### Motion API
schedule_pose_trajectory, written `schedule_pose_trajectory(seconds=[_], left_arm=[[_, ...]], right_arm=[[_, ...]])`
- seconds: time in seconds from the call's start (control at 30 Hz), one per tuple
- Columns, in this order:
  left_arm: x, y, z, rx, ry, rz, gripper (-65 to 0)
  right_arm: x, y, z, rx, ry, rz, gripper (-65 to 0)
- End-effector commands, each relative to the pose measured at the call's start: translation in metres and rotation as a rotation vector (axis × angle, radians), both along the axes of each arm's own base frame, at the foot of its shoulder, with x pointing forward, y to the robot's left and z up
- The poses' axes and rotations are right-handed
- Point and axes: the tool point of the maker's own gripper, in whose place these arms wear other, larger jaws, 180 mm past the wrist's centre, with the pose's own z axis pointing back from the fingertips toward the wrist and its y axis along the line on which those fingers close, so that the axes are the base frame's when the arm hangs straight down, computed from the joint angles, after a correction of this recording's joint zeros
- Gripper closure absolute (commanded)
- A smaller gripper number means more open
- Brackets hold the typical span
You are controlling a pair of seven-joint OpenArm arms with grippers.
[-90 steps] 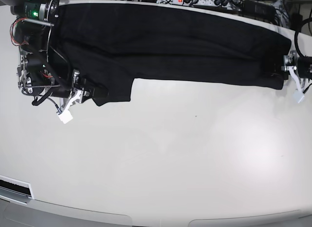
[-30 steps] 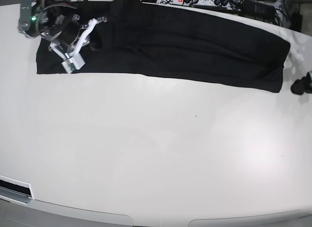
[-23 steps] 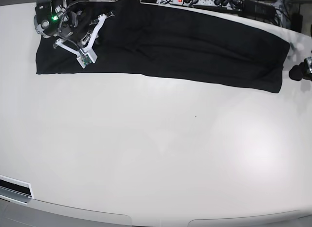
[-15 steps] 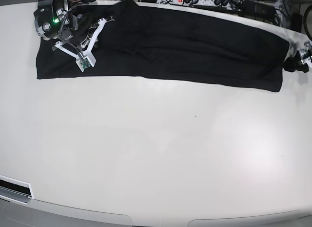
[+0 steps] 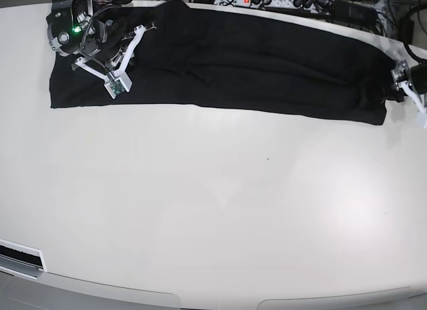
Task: Layout the t-shirt on the table in an organized manner, then fold the t-shirt properly
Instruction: 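Grasp the folded strip ends with both grippers, then fold the strip end with the left gripper toward the right gripper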
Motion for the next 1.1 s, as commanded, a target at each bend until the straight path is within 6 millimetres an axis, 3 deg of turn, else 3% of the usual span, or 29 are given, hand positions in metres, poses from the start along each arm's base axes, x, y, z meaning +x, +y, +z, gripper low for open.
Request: schedule_pose_trajectory(seconds=[0.0,0.2,0.27,0.37,0.4,0.53,0.63,0.7,0.9,1.07], left_arm=[[-0.011,0.002,-0.002,0.026,0.055,-0.051,-34.2],[-0.013,-0.016,-0.002,0.003,0.071,-0.123,-31.9],[-0.006,-0.020,0.003,0.007,0.047,-0.143,-23.9],[0.004,-0.023,0.013,0.022,0.009,-0.177,-2.5],[0.006,-0.024,0.016,0.028,-0.002,-0.189,0.0],[0.013,-0.019,0.025,0.090,-0.024,-0.238,0.0],[0.018,-0.003,0.035,0.164,-0.038,-0.260,0.0],[0.024,0.011,0.041,0.209,-0.060,-0.251,0.0],[0.030,0.049,0.064,0.318,-0.074,-0.240,0.0],[0.035,0.048,0.090,0.232,-0.098,-0.215,0.0]], right_arm=[[0.004,-0.001,0.004,0.001,-0.017,-0.004,0.0],[0.004,-0.001,0.004,0.005,-0.018,-0.008,0.0],[0.005,-0.001,0.004,0.005,-0.021,-0.007,0.0],[0.011,0.001,0.007,0.008,-0.035,0.008,0.0],[0.014,0.002,0.008,0.011,-0.042,0.022,0.0],[0.029,0.009,0.017,0.043,-0.063,0.039,-0.6],[0.038,0.013,0.023,0.073,-0.056,0.033,-13.4],[0.043,0.015,0.026,0.085,-0.063,0.033,-18.5],[0.054,0.015,0.031,0.086,-0.089,0.034,-18.9],[0.055,0.015,0.032,0.090,-0.098,0.032,-18.9]])
